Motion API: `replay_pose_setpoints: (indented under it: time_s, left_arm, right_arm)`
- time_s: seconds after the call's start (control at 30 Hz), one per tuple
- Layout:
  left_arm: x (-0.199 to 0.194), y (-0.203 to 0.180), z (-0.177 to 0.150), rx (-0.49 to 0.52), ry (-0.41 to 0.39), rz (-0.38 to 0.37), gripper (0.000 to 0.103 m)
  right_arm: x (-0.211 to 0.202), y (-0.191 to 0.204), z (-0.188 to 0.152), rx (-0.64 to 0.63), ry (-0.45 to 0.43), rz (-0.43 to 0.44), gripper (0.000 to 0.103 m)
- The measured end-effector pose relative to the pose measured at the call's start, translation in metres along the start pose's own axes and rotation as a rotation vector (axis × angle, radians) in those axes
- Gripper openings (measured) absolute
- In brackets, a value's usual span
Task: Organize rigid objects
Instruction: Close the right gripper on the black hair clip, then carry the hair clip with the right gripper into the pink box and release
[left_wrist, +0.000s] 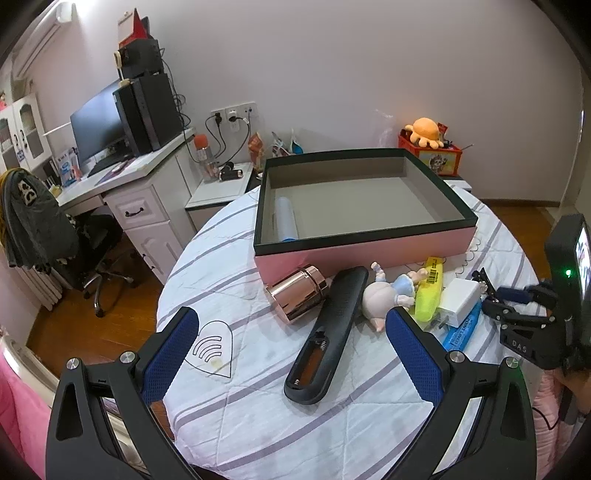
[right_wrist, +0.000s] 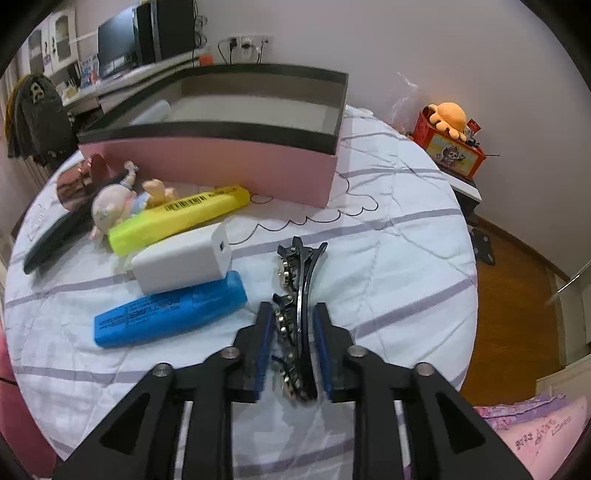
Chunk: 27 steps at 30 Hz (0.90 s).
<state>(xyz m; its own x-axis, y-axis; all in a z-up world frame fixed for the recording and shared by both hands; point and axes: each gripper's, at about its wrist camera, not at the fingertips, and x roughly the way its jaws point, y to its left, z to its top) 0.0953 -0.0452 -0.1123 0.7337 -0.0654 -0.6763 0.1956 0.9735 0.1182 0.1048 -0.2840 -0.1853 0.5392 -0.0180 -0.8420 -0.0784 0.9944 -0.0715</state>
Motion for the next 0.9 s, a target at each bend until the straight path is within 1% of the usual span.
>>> replay_pose_setpoints:
  time_s: [0.03, 0.1, 0.13, 0.23, 0.43, 0.57, 0.73, 0.8, 0.9]
  left_arm:
    - [0.001, 0.0, 0.0, 0.0, 0.002, -0.002, 0.102]
    - [0.003, 0.0, 0.001, -0.002, 0.006, -0.004, 0.102]
    - [0.003, 0.0, 0.001, -0.002, 0.006, -0.004, 0.102]
    - [0.004, 0.002, 0.004, -0.007, 0.002, -0.012, 0.102]
    - [0.003, 0.005, 0.02, -0.019, -0.03, -0.026, 0.102]
    - [0.004, 0.012, 0.035, -0.044, -0.057, -0.032, 0.102]
    - [0.015, 0.022, 0.054, -0.077, -0.064, -0.026, 0.102]
    - [0.022, 0.025, 0.061, -0.084, -0.064, -0.023, 0.102]
    - [0.035, 0.033, 0.071, -0.096, -0.059, -0.005, 0.102]
  right_arm:
    - [-0.001, 0.001, 0.002, -0.006, -0.008, -0.012, 0.033]
    - [0.0, -0.001, 0.002, -0.003, 0.001, 0.011, 0.031]
    - [0.0, -0.002, 0.003, 0.006, -0.003, 0.025, 0.018]
    - [-0.003, -0.003, 0.003, 0.008, -0.002, 0.038, 0.018]
    - [-0.025, -0.006, 0.019, 0.009, -0.057, 0.021, 0.019]
    - [-0.047, -0.004, 0.041, -0.006, -0.124, 0.001, 0.019]
    - [-0.064, 0.004, 0.077, -0.03, -0.194, 0.02, 0.019]
    - [-0.062, 0.008, 0.094, -0.037, -0.211, 0.029, 0.019]
    - [-0.049, 0.012, 0.116, -0.041, -0.211, 0.045, 0.019]
